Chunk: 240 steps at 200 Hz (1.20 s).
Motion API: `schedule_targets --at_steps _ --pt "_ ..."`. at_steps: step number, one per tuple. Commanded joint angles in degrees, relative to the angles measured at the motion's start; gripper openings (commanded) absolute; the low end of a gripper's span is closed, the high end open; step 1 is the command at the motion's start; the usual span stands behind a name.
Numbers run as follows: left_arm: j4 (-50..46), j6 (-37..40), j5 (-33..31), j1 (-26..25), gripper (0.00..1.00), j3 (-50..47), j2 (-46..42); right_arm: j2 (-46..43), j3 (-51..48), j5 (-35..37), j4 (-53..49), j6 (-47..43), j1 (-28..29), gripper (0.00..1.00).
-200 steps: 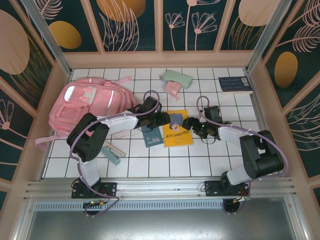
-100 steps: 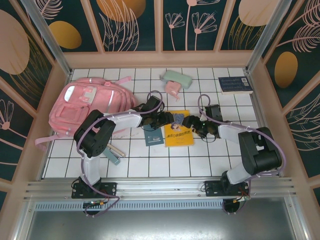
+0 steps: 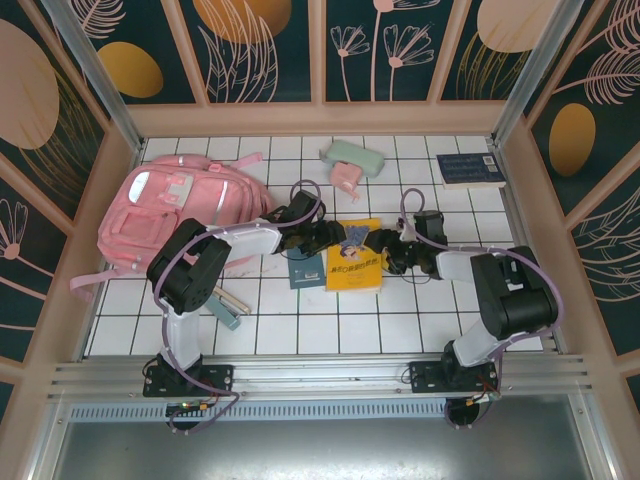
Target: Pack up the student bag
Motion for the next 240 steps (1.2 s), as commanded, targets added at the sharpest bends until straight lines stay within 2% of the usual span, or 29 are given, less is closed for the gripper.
schedule_targets --at_steps 1,40,74,111,138,171,196,229,240 --pt "2.45 -1.12 5.73 -1.79 0.60 -1.32 1.84 -3.55 0.66 -9.34 4.94 2.76 1.00 0.67" --pt "2.66 -0.86 5.89 -1.76 0.60 -0.97 1.52 -4.46 -1.70 -12.18 11.21 6.91 1.09 0.61" --pt "2.83 -0.77 6.08 -1.71 0.59 -1.23 1.35 -4.70 -1.91 -11.70 9.60 5.22 1.33 0.60" --pt "3.48 -0.90 6.52 -1.69 0.59 -1.40 1.20 -2.76 -2.44 -11.80 11.18 4.75 2.11 0.70" --pt "3.50 -0.86 6.25 -1.77 0.59 -1.66 0.62 -1.49 -1.81 -7.63 6.83 1.95 2.81 0.69" --pt "1.51 0.27 4.34 -1.75 0.59 -1.61 -1.20 -2.23 -1.91 -1.09 1.87 -1.12 2.65 0.57" --pt "-0.58 1.15 2.07 -1.76 0.59 -1.56 -2.84 -2.08 -2.08 1.96 0.40 -2.15 2.63 0.42" --pt "-1.15 1.69 1.51 -1.76 0.59 -1.67 -3.88 0.68 -2.79 1.36 3.80 -0.99 2.70 0.26" --pt "-1.16 1.69 1.51 -1.77 0.59 -1.76 -3.94 1.74 -2.78 0.78 5.20 -0.42 2.76 0.17"
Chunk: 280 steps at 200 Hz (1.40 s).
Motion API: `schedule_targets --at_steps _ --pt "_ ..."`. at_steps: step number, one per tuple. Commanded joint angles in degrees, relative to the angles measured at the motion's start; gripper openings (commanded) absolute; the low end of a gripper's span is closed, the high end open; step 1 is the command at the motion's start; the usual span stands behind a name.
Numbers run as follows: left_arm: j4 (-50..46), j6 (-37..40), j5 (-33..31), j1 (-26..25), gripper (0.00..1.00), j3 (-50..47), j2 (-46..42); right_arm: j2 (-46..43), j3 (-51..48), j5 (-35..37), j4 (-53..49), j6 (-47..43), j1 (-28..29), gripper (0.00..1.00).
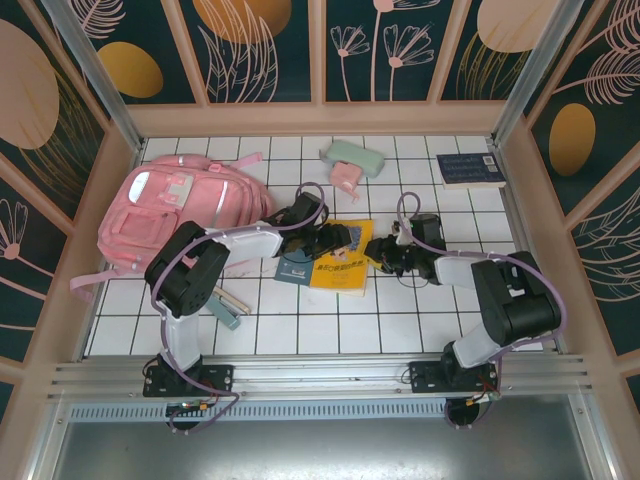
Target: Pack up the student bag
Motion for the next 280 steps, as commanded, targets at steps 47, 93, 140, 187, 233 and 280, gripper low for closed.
schedule_targets --at_steps 47,93,140,187,233,280 --pt "-4.81 3.74 -4.20 -0.14 0.59 -0.65 -3.91 2.70 -0.13 1.13 3.70 -0.82 0.82 0.00" --pt "-13.03 8.34 -9.46 5.61 0.61 -1.29 -8.24 -0.69 -1.28 -1.34 5.27 -0.29 0.05 0.00" --pt "-11.08 10.79 -5.01 6.56 0.62 -2.94 -6.90 -2.59 -4.10 -9.51 15.29 10.39 -3.84 0.00" --pt "-2.97 7.30 3.70 6.64 0.62 -5.74 -3.98 -3.03 -5.09 -14.44 23.51 18.27 -5.24 0.00" --pt "0.43 4.60 6.65 6.70 0.62 -6.91 -2.98 -4.22 -6.04 -16.36 26.11 21.19 -6.57 0.00" --pt "11.74 -3.69 12.63 6.70 0.62 -10.56 -1.11 -3.95 -6.70 -16.95 29.49 24.44 -6.81 0.00"
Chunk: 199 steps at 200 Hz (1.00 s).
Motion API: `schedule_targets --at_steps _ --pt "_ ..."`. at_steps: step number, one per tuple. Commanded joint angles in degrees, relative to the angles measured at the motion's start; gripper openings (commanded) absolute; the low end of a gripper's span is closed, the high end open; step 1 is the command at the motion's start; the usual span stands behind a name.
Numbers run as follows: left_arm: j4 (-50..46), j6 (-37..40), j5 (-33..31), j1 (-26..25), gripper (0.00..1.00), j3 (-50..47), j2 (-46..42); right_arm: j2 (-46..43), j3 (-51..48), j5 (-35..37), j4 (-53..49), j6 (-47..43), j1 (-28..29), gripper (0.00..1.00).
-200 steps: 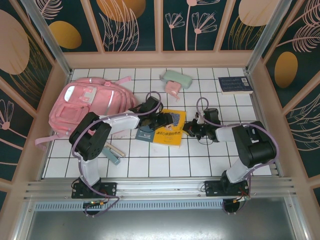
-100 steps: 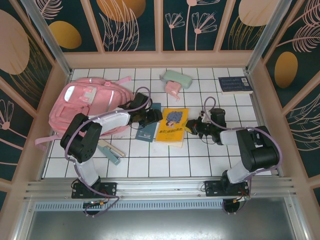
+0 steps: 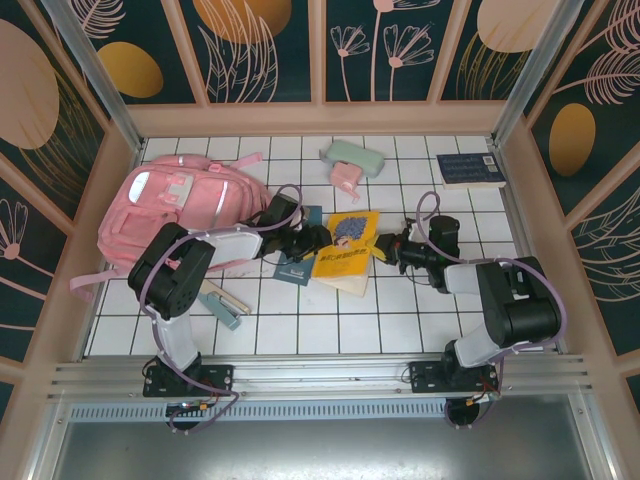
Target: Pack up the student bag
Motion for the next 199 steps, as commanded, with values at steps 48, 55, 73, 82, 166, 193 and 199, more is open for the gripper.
schedule_targets --at_steps 48,55,73,82,166,193,199 --pt "19.59 -14.26 8.48 -0.18 0.55 -6.41 1.99 -2.71 0.27 -3.25 5.99 2.55 -0.64 0.00" --pt "20.83 -15.01 8.81 -0.08 0.51 -6.69 1.67 -2.62 0.03 -3.16 5.97 2.38 -0.64 0.00" --pt "21.95 -15.81 8.95 0.00 0.39 -6.89 1.02 -2.50 -0.44 -2.96 5.16 1.48 -0.58 0.00" --pt "23.13 -16.47 9.33 0.16 0.34 -7.20 0.68 -2.59 -0.59 -2.67 4.34 0.70 -0.70 0.00" --pt "18.67 -10.04 6.09 1.56 0.00 -6.23 -7.69 -9.54 5.55 7.77 -23.59 -18.43 -0.91 0.39" --pt "18.71 -10.16 4.70 2.17 0.00 -6.10 -11.73 -13.11 6.67 10.37 -28.71 -20.59 -0.58 0.84" --pt "19.14 -10.66 4.73 2.14 0.00 -6.01 -12.17 -13.33 6.67 9.91 -28.56 -20.07 -0.53 0.88"
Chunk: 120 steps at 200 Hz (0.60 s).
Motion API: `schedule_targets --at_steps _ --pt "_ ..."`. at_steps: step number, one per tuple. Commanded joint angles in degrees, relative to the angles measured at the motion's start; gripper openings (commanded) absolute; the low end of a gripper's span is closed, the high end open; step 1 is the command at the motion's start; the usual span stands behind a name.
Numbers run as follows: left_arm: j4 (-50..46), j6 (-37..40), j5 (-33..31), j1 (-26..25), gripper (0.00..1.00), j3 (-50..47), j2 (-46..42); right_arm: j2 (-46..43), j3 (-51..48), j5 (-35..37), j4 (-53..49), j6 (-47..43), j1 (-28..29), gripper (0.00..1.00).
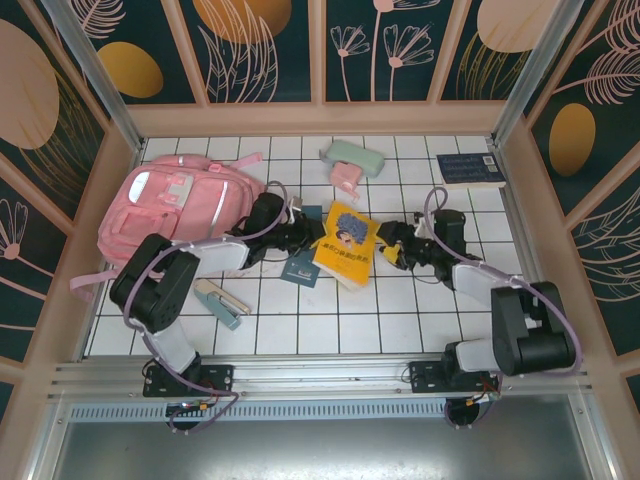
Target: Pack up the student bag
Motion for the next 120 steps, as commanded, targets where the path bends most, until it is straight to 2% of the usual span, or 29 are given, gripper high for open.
schedule_targets --at_steps 1,9,15,55,94,120 --pt "1.24 1.39 -0.69 0.41 0.00 2.14 -4.17 -2.78 1.83 2.04 -5.93 -4.80 0.43 0.90" --pt "1.74 0.73 -0.67 0.43 0.00 2.26 -4.66 -2.88 1.56 1.21 -4.98 -3.90 0.62 0.98" --pt "2.52 -0.01 -0.66 0.37 0.00 2.14 -5.09 -2.88 1.17 0.77 -3.84 -2.96 0.89 0.99" --pt "8.14 -6.25 0.14 0.35 0.00 1.66 -7.17 0.66 -2.34 -3.24 8.32 5.55 2.12 0.99" --pt "13.82 -12.86 0.27 0.39 0.00 0.47 -9.50 1.89 -3.76 -3.11 19.08 12.13 4.94 0.99" --pt "17.53 -17.42 -0.23 0.35 0.00 -0.29 -10.82 3.83 -5.95 -3.18 31.59 21.08 6.42 0.99"
